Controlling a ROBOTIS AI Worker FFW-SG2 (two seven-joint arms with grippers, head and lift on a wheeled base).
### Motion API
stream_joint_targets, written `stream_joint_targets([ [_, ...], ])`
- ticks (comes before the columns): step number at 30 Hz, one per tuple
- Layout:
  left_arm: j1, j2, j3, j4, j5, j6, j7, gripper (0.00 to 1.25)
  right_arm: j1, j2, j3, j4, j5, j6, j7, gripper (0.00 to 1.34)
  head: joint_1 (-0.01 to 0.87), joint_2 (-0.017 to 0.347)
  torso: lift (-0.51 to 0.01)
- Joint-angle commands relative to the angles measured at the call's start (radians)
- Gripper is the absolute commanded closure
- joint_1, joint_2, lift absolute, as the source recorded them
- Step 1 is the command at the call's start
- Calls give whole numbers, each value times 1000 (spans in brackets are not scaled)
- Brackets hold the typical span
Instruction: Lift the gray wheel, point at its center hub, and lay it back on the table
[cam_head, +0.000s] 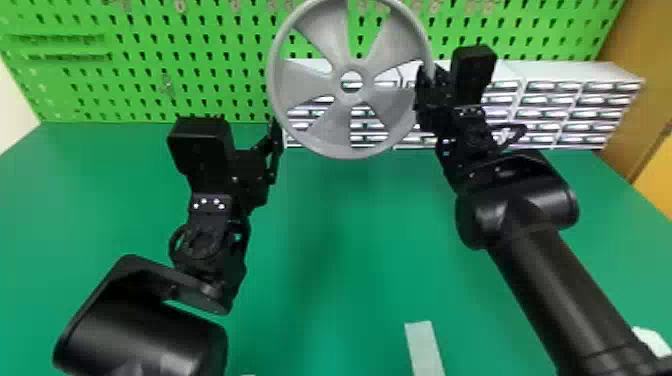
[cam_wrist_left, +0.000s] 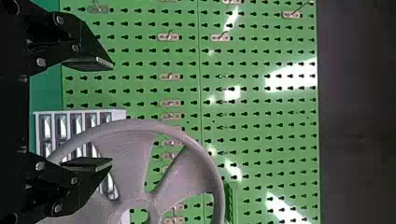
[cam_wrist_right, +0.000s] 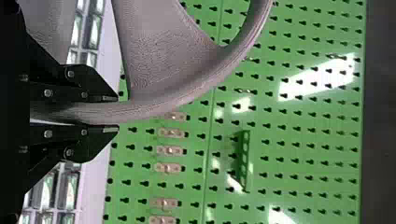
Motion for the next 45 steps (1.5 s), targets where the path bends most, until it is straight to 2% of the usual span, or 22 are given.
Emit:
stream_joint_targets([
  [1, 4, -2, -6, -1, 3, 5, 0, 521, 5, 3, 1, 24, 17, -76, -19, 1165, 692, 48, -96],
  [12, 5, -12, -8, -3, -5, 8, 0, 519, 16, 5, -2, 43, 34, -197, -97, 1165, 692, 48, -96],
  [21, 5, -15, -17, -3, -5, 14, 0, 521, 16, 8, 2, 52, 56, -236, -123, 1165, 692, 48, -96],
  [35, 4, -17, -26, -3, -8, 16, 0, 532, 16, 7, 8, 56, 57, -245, -128, 1165, 692, 48, -96],
  [39, 2, -19, -37, -3, -24, 17, 0, 683, 16, 5, 10, 56, 57, -240, -128, 1165, 692, 48, -96],
  [43, -1, -19, -46, -1, -24, 20, 0, 912, 16, 5, 10, 56, 56, -234, -128, 1165, 692, 48, -96],
  [45, -3, -22, -52, -1, -20, 23, 2, 973, 16, 5, 10, 56, 56, -231, -128, 1165, 692, 48, -96],
])
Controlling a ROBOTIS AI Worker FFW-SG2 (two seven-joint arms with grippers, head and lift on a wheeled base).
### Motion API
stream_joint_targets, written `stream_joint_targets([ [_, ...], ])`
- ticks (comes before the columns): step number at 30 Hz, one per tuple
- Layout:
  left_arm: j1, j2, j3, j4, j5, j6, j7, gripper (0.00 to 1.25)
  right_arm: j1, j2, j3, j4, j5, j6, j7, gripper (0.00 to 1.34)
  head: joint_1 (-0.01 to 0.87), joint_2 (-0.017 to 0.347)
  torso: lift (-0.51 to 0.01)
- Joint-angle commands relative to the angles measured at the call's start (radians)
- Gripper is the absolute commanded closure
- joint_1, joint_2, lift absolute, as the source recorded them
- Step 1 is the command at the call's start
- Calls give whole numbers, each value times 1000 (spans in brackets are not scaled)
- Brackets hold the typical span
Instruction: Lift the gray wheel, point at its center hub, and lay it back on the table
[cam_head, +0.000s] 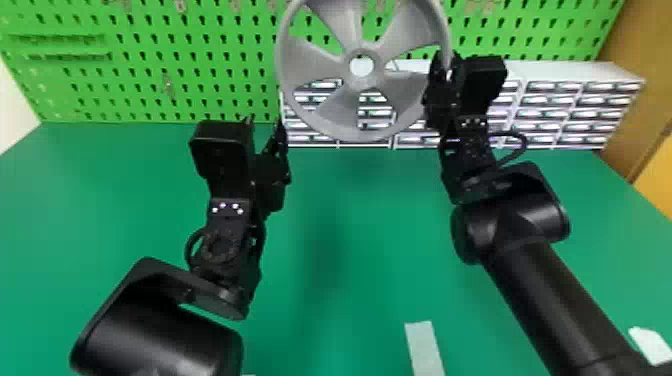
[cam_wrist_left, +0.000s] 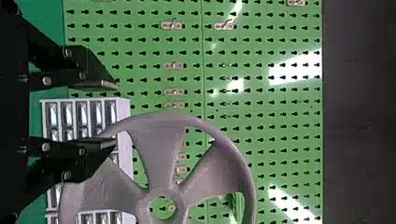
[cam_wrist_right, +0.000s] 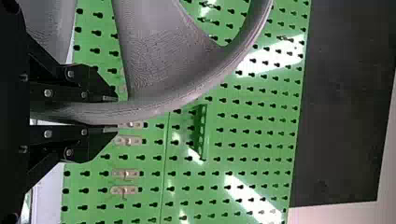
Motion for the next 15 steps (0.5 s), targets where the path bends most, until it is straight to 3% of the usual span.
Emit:
stream_joint_targets([
  [1, -3, -4, -12, 1, 3, 8, 2, 981, 0, 0, -2, 0, 1, 6, 0, 1165, 692, 48, -96],
  [7, -4, -3, -60, -9, -41, 22, 66, 1113, 0, -2, -3, 0, 1, 9, 0, 1165, 692, 48, -96],
  [15, -9, 15, -106, -13, -9, 22, 138, 1142, 0, -2, -6, 0, 2, 9, -2, 1165, 692, 48, -96],
])
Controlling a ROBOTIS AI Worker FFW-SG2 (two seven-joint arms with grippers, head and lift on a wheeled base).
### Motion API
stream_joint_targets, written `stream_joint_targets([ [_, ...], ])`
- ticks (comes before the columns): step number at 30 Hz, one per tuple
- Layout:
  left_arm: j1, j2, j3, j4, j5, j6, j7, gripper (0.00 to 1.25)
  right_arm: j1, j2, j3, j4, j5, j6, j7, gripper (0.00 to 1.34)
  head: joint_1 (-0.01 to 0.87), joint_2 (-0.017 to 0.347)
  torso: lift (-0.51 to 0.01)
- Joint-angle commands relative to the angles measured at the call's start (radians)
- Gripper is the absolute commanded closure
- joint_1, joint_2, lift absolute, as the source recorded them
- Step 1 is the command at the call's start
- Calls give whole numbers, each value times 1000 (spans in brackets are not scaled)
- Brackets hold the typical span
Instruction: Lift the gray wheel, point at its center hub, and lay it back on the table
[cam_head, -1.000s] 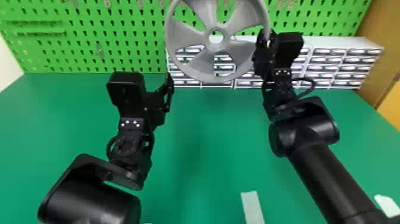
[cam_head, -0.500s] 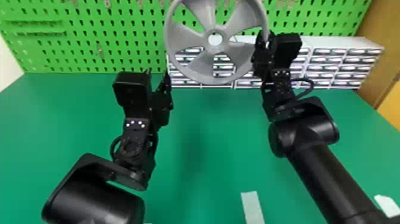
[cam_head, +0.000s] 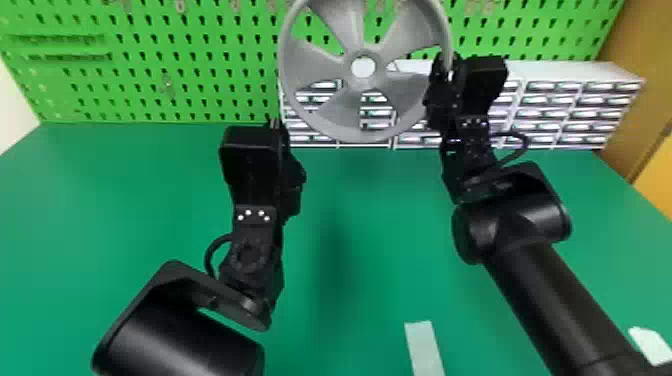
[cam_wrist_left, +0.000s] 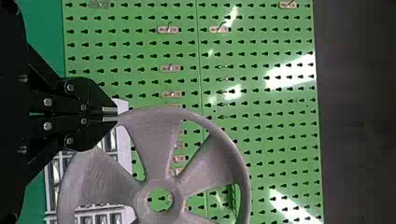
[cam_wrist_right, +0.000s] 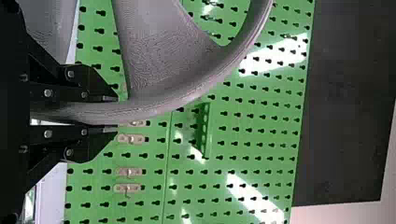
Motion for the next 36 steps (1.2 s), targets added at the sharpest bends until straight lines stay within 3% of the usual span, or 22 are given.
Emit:
stream_joint_targets([
  [1, -4, 10, -24, -1, 47, -1, 26, 1142, 0, 0, -2, 0, 1, 0, -1, 1165, 692, 48, -96],
  [11, -66, 42, -106, 24, 185, -1, 93, 1144, 0, 1, 6, 1, 4, 5, -5, 1165, 692, 48, -96],
  [16, -119, 58, -173, 83, 248, -54, 115, 1144, 0, 1, 18, 1, 3, 5, -7, 1165, 692, 48, -96],
  [36, -273, 39, -224, 310, 274, -240, 128, 1144, 1, -2, 75, 1, -28, 11, -8, 1165, 692, 48, -96],
])
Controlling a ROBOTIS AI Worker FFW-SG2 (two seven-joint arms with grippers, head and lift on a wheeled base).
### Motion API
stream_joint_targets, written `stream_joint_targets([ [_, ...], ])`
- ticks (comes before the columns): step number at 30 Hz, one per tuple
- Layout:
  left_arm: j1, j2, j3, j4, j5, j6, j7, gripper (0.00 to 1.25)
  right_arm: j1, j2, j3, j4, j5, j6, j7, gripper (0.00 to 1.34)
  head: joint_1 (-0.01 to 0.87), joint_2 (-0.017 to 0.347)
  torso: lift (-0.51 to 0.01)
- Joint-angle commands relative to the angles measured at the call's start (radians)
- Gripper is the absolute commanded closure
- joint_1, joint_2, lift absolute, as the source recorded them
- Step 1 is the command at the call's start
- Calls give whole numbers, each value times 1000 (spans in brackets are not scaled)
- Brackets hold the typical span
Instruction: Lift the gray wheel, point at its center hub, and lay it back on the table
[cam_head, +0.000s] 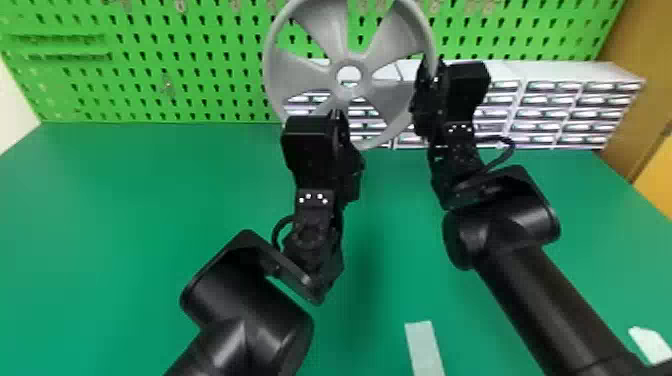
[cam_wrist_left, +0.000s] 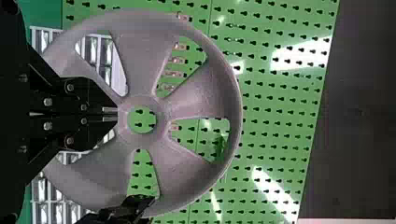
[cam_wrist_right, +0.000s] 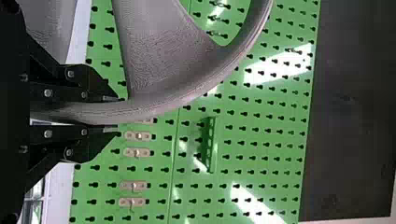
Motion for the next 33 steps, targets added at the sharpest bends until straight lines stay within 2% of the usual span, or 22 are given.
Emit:
stream_joint_targets([
  [1, -35, -6, -4, 45, 3, -34, 0, 1144, -1, 0, 20, 0, -8, 0, 0, 1165, 692, 48, -96],
  [13, -119, -14, 2, 150, -14, -120, -17, 1144, -1, -3, 52, -14, -28, -3, 0, 1165, 692, 48, -96],
  [21, -139, -24, 37, 194, -43, -147, -26, 1144, 2, -5, 57, -22, -28, -3, 0, 1165, 692, 48, -96],
  [33, -151, -35, 65, 246, -39, -170, -29, 1144, 7, -5, 67, -49, -36, -11, 0, 1165, 692, 48, -96],
])
